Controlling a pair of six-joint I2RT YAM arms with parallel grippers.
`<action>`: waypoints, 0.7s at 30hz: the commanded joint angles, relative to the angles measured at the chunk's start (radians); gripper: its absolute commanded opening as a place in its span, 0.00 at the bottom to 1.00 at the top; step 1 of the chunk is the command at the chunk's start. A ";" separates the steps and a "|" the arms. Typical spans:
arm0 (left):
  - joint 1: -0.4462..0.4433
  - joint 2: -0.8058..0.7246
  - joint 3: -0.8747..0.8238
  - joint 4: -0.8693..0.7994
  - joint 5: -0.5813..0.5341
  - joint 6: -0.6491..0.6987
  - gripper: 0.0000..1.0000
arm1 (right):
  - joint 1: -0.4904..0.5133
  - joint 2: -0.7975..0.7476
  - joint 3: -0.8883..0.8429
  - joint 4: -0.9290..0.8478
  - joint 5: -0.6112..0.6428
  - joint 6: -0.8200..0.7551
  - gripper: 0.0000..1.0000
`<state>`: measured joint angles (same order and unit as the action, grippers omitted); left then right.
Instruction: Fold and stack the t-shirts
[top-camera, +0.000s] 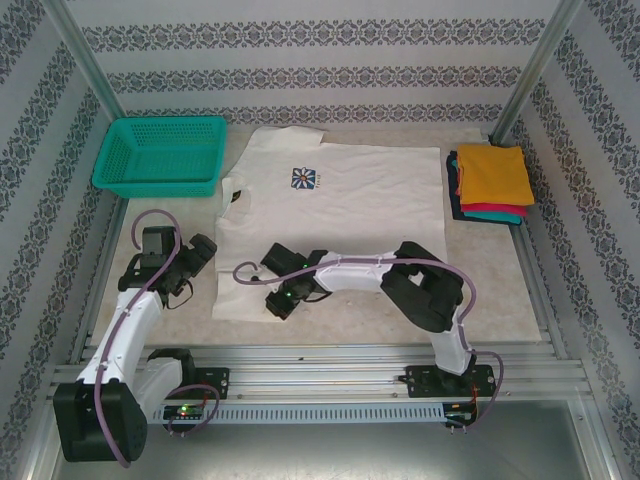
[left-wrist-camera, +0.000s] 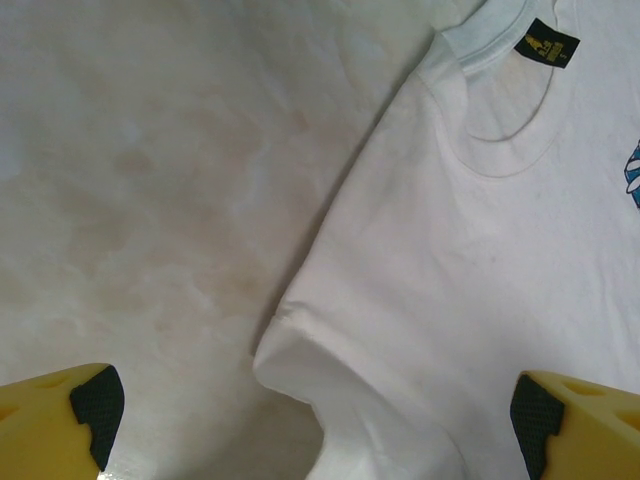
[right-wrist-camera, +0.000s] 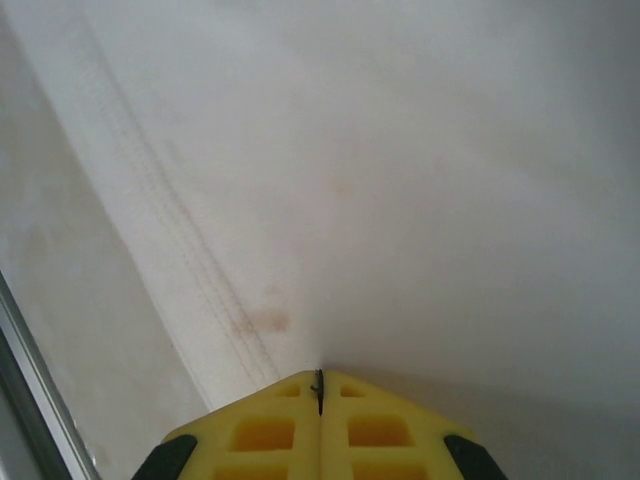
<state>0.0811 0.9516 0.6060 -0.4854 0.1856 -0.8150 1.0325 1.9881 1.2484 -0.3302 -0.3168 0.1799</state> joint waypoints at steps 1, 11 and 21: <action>0.013 0.016 -0.011 0.018 0.037 0.016 1.00 | 0.014 -0.040 -0.066 -0.081 0.011 0.014 0.02; 0.006 0.009 -0.099 0.039 0.135 -0.049 1.00 | 0.018 -0.146 -0.115 -0.131 0.006 0.008 0.03; -0.102 0.044 -0.173 0.184 0.259 -0.203 0.76 | 0.015 -0.207 -0.133 -0.133 -0.011 0.017 0.03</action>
<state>0.0193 0.9844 0.4477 -0.3965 0.3862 -0.9382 1.0435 1.8343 1.1336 -0.4564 -0.3161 0.1837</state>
